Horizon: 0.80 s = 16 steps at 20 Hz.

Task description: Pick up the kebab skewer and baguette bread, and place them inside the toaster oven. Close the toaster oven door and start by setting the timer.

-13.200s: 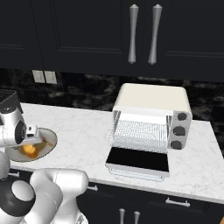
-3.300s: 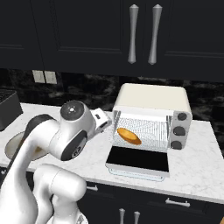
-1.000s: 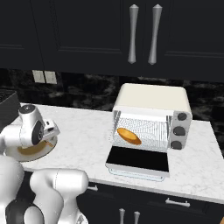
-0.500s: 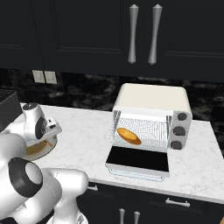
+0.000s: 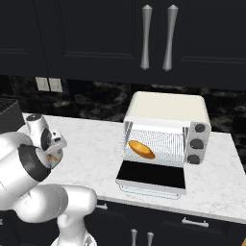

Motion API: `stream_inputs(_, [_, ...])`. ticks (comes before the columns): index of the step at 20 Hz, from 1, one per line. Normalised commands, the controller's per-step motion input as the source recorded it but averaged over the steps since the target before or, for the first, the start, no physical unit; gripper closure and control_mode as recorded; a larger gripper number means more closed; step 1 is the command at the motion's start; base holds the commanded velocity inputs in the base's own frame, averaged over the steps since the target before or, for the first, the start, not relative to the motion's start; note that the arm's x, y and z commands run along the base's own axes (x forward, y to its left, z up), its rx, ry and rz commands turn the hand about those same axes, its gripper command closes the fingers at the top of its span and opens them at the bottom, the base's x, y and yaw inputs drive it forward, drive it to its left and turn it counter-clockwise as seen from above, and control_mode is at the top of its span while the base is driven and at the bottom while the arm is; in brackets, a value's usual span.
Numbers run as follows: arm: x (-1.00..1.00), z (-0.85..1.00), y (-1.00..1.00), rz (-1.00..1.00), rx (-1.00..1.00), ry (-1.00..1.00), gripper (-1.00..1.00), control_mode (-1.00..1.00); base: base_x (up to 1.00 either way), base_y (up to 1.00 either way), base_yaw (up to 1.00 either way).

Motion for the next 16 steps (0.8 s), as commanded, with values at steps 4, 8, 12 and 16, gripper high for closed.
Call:
stream_inputs(4, [0.22,-0.27,0.04,0.02,-0.01,0.0,-1.0,-1.0,0.0,0.0,0.0])
stream_inputs(8, [0.25,-0.13,0.0,0.02,-0.01,0.0,-1.0,-1.0,0.0,0.0,0.0])
stream_inputs(12, [0.14,-0.21,0.05,0.02,-0.02,0.0,-1.0,-1.0,0.0,0.0,0.0])
stream_inputs(16, [0.11,-0.19,0.09,0.01,-0.02,0.0,-1.0,-1.0,0.0,0.0,0.0])
